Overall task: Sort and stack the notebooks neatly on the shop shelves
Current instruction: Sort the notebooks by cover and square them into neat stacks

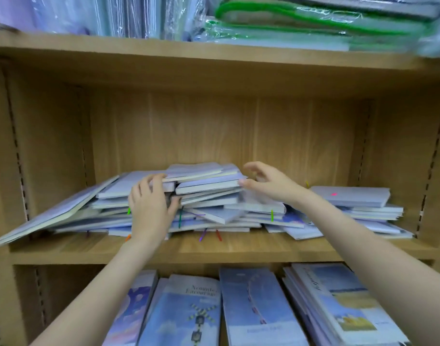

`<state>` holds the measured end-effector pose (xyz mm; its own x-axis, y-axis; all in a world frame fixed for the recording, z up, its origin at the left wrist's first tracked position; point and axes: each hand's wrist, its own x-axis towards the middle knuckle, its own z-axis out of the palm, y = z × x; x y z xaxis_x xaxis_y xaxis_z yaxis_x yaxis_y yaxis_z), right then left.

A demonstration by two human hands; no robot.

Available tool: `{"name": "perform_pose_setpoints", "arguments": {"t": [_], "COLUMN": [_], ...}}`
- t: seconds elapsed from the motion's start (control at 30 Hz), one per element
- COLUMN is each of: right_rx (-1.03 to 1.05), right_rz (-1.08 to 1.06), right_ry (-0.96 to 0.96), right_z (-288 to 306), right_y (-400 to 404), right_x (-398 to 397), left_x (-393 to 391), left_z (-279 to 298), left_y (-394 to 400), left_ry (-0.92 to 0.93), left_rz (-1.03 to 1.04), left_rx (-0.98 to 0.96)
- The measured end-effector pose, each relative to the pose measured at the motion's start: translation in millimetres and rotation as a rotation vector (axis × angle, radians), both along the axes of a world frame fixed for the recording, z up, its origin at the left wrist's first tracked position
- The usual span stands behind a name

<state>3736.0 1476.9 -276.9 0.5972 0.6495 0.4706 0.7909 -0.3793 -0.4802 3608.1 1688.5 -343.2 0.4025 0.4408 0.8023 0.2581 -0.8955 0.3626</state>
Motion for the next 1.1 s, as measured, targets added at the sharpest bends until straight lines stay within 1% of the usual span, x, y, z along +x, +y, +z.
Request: {"name": "perform_pose_setpoints", "arguments": {"t": [0.03,0.07,0.1,0.17,0.2,0.27,0.3,0.33,0.37,0.43,0.5,0.57,0.63,0.73,0.77,0.8,0.9,1.03,1.1], "right_rx": [-0.057,-0.150,-0.268,-0.504,-0.591,-0.723,-0.763,-0.781,-0.766,-0.670,-0.554,-0.525,-0.580,-0.658,-0.632,-0.590,-0.446,-0.217,-0.148], "right_rz": [0.059,0.076,0.045,-0.122,-0.204,-0.276,-0.255,-0.205,-0.144,-0.055,-0.024,-0.026,-0.091,-0.235,-0.254,-0.281,-0.379,-0.529,-0.608], "right_ry": [-0.026,-0.113,-0.251,-0.543,-0.634,-0.708,-0.710,-0.671,-0.591,-0.441,-0.406,-0.443,-0.530,-0.804,-0.880,-0.915,-0.906,-0.891,-0.882], "right_z": [2,4,6,14,20,31,34,36,35,34,39,47,49,34,30,29,36,47,50], "right_y": [14,29,42,63,69,77,80,82,83,80,73,68,66,72,74,74,60,12,-15], "right_x": [-9,-16,-20,-23,-23,-22,-20,-18,-16,-13,-8,-2,-6,-11,-13,-14,-12,-5,1], "left_x": [-6,-11,-15,-21,-22,-23,-23,-23,-22,-22,-22,-21,-18,-13,-13,-13,-17,-11,-2], "left_z": [1,2,3,3,3,4,4,5,5,2,1,0,-2,-6,-6,-6,1,17,26], "left_y": [5,10,15,23,25,27,27,27,28,29,32,35,37,37,36,35,33,21,6], "left_ry": [0.002,0.013,0.032,0.084,0.107,0.110,0.105,0.106,0.115,0.151,0.200,0.248,0.245,0.223,0.238,0.258,0.310,0.391,0.390], "left_rz": [0.021,0.036,0.044,0.044,0.045,0.043,0.043,0.047,0.054,0.070,0.096,0.126,0.130,0.158,0.159,0.154,0.143,0.223,0.167], "left_rx": [-0.012,-0.029,-0.045,-0.062,-0.060,-0.046,-0.040,-0.033,-0.018,0.046,0.109,0.136,0.172,0.244,0.242,0.247,0.190,0.145,0.145]}}
